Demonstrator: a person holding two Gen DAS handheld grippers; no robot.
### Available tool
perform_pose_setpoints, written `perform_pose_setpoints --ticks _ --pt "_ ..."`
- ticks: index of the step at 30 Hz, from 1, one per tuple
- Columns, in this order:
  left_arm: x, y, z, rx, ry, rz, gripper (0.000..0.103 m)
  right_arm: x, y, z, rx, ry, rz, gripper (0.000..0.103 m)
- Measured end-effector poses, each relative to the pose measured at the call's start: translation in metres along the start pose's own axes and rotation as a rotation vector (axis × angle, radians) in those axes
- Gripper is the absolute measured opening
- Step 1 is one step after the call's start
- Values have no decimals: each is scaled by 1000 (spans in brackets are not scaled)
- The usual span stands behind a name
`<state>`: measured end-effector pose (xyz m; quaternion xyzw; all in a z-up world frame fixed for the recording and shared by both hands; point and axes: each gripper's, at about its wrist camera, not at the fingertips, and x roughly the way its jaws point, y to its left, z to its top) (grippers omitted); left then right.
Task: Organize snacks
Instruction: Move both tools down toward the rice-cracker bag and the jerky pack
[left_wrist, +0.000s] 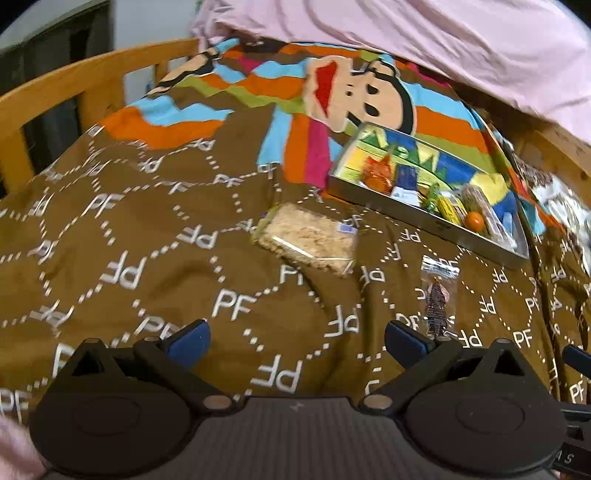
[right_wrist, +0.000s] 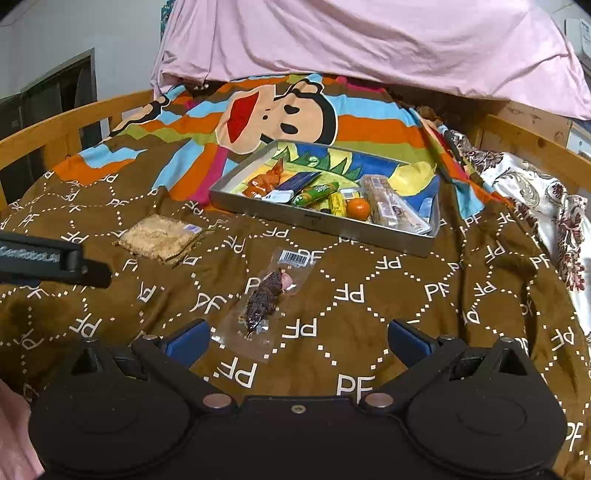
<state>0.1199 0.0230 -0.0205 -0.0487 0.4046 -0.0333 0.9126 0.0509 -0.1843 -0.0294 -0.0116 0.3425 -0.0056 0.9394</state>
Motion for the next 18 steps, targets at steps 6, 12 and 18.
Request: perform_pose_setpoints --ticks 6,12,18 --pt "8 -17 11 143 -40 15 103 10 -10 4 24 38 3 102" --pt "12 -20 19 189 -66 35 103 16 -18 9 69 42 34 102" --pt "18 -20 23 225 -73 38 103 33 -13 14 45 76 50 102"
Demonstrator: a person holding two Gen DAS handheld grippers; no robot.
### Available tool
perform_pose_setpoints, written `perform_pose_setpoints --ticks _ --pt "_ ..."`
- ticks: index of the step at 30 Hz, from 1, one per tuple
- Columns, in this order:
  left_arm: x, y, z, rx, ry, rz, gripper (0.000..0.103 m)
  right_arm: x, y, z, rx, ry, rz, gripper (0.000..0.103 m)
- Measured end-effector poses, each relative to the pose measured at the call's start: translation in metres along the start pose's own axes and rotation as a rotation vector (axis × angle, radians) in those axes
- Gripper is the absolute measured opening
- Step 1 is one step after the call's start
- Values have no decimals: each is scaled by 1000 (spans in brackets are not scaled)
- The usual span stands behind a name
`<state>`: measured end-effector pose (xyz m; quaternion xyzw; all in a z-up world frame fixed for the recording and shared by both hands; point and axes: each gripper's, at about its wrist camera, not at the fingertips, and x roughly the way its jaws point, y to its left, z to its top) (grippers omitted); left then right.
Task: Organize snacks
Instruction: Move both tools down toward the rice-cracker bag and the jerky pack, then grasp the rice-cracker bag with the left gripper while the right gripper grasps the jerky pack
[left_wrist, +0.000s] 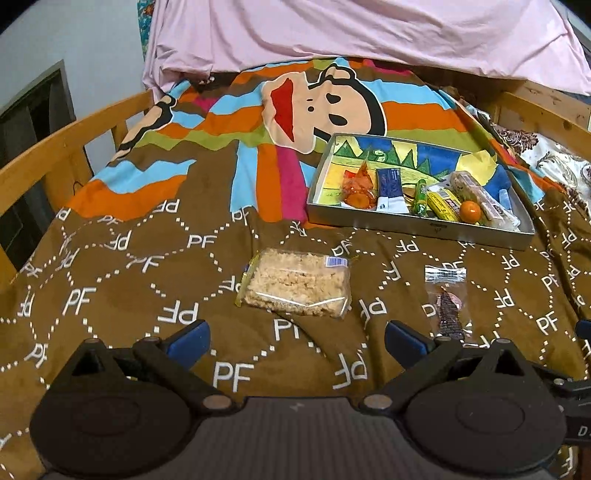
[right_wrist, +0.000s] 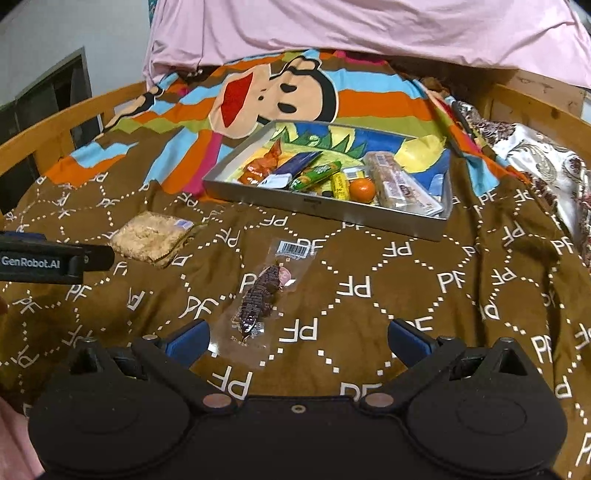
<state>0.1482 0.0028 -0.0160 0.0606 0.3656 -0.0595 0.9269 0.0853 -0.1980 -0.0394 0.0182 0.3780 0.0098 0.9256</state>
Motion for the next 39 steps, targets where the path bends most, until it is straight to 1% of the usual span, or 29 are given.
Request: perform_pose_setpoints --ticks 3,6,10,15,19,20,22,24,26,28,31,33,37,39 --pt "2 2 3 13 -1 -6 103 8 4 2 -17 9 14 102" --pt "7 7 7 2 12 -27 103 15 9 2 -35 13 26 102" --pt "15 11 11 6 25 -29 103 24 15 3 -60 18 34 102" --pt "26 13 13 23 41 -22 103 33 20 5 -91 6 47 102" --pt "35 14 15 36 69 -34 103 42 24 7 -106 -10 62 102" --pt "39 15 16 41 84 -48 102 45 24 7 -107 -12 64 102" --pt "48 18 18 31 132 -98 103 50 25 8 -107 -12 67 102" --pt "56 23 19 -5 176 -129 102 56 26 8 -103 -7 74 102" --pt "64 29 20 -45 202 -148 102 60 27 8 -95 -6 89 102" --pt "69 34 22 -64 205 -145 102 64 27 8 -83 -11 99 102" --pt "75 37 26 -60 185 -120 102 71 25 9 -49 -22 107 102" --pt "81 36 28 -35 163 -105 103 77 22 10 -16 -20 108 102" --pt "104 28 32 45 166 -61 103 88 14 9 54 8 111 102" --pt "113 27 33 56 158 -84 103 91 9 8 84 15 115 102"
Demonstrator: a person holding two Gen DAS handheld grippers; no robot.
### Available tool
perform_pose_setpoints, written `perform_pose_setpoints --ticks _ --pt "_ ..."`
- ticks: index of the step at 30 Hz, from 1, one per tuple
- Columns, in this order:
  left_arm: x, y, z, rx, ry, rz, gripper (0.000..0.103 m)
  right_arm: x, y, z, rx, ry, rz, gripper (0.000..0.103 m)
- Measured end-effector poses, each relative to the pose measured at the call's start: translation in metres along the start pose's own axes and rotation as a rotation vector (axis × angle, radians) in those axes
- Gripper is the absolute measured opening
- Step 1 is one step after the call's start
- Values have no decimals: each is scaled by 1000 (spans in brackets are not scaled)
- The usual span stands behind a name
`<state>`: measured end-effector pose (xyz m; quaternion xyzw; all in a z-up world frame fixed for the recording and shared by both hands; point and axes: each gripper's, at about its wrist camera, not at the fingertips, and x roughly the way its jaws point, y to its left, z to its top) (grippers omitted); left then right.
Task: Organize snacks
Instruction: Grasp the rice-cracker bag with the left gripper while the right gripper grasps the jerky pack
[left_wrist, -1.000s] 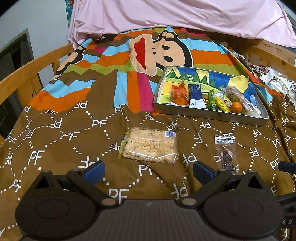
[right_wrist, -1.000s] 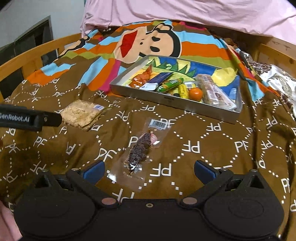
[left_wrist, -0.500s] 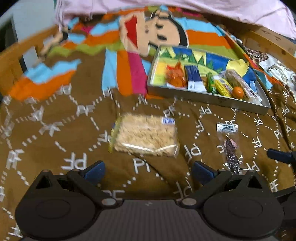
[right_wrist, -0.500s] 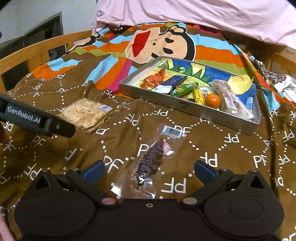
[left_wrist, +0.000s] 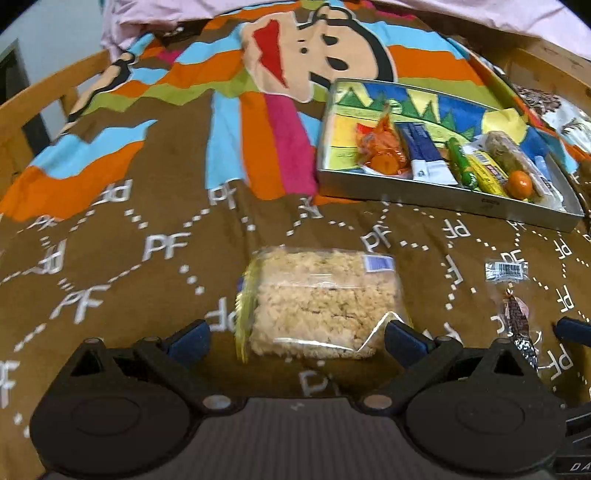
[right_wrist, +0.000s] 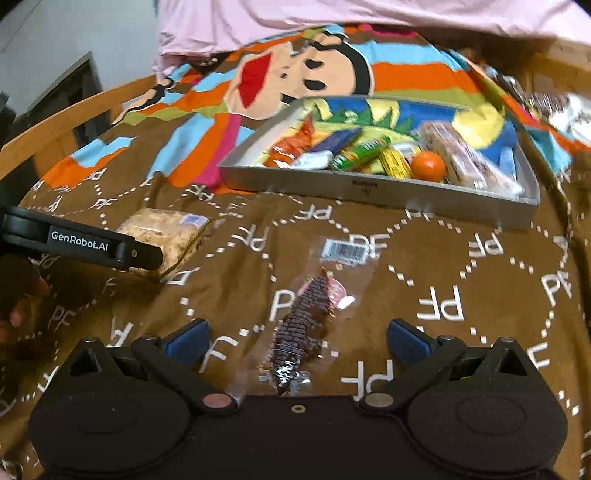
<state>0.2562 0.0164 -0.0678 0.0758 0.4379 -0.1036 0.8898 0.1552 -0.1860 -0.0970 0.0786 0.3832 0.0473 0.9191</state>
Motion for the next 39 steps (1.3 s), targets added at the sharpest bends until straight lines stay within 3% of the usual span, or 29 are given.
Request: perform_pose_setpoints --ticks 10,20,27,33,36,39 --pt "15 6 6 -73 -3 -85 103 2 -4 1 56 -18 16 102" --pt "21 7 7 -101 -6 -93 103 4 2 -1 24 -14 -5 102" --pt "18 2 4 -84 -25 -75 102 6 8 -5 -30 -13 -65 91" --pt "3 -16 4 98 -81 17 102 5 8 -6 -42 -24 -86 80" --pt "1 -29 3 275 -139 41 103 5 9 -7 -52 -26 -83 77" --pt "7 -38 -3 496 -189 4 103 5 9 -6 -41 -22 -83 77"
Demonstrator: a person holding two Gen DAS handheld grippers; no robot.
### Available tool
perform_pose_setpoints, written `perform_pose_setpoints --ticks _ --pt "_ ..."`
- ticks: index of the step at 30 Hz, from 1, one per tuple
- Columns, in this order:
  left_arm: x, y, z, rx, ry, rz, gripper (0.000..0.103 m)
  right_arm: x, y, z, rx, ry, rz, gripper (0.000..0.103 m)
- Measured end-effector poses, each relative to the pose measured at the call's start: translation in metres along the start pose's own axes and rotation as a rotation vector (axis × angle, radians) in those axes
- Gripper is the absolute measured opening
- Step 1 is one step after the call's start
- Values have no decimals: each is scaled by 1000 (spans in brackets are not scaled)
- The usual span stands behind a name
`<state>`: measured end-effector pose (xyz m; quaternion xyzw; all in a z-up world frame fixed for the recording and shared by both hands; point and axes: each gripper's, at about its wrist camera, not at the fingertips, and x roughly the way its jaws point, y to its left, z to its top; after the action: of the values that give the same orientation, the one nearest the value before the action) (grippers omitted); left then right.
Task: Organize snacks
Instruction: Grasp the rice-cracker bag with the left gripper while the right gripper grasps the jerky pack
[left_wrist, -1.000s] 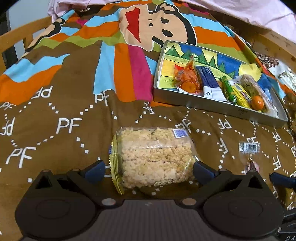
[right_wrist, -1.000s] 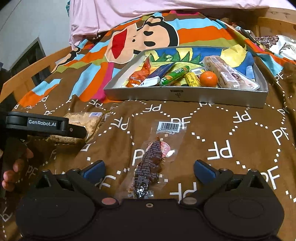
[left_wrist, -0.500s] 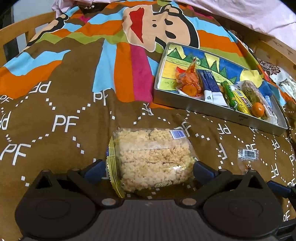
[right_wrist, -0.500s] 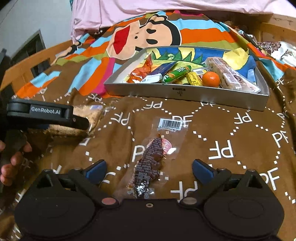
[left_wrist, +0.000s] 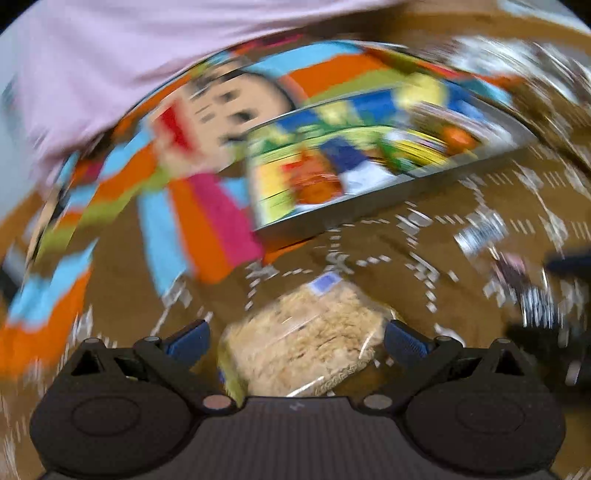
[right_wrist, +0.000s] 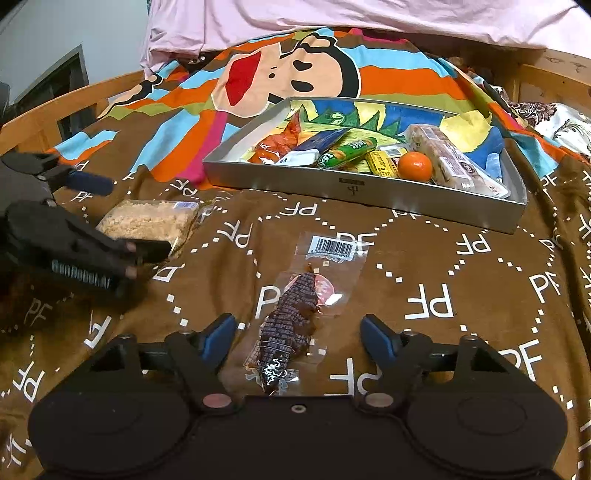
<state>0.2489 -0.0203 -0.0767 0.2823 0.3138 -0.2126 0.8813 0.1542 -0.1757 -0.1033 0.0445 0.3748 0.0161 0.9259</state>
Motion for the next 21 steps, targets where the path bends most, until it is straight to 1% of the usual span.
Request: perform_pose_setpoints --ticks 2,3,4,5,6,8,9,10,11,12,14,15,17,19,20,21 --pt "2 1 -5 91 -56 -40 103 0 1 1 9 3 -1 77" --pt "5 4 -6 113 -72 -70 103 1 1 1 13 3 -1 77" --pt "7 7 -6 126 -79 -106 103 1 3 1 16 3 -1 77" --pt "11 14 -4 148 -80 -157 103 1 4 1 14 3 0 77" --pt "14 17 -2 179 -75 -193 102 2 5 1 9 1 2 77" --pt "19 23 5 258 -40 -265 103 3 7 0 -5 -4 8 77" --pt "24 25 8 267 -15 -306 103 4 7 0 -5 -5 12 77" --pt "32 28 12 266 37 -360 102 5 7 1 -1 -5 14 77" --pt "41 30 12 263 95 -400 102 6 6 1 3 -6 16 77" --pt "49 33 13 232 137 -431 102 7 6 1 4 -8 17 77" --pt "58 43 12 145 171 -484 102 8 6 1 4 -10 18 77" --pt "58 45 11 118 173 -494 102 8 6 1 5 -11 18 77" --pt "55 44 6 83 172 -487 102 8 7 1 4 -12 22 73" --pt "50 40 3 34 186 -450 102 7 8 2 6 -11 33 63" --pt "47 38 2 -6 197 -431 101 6 9 2 3 -9 39 60" --pt "42 35 0 -39 201 -414 100 6 10 2 -2 -8 46 55"
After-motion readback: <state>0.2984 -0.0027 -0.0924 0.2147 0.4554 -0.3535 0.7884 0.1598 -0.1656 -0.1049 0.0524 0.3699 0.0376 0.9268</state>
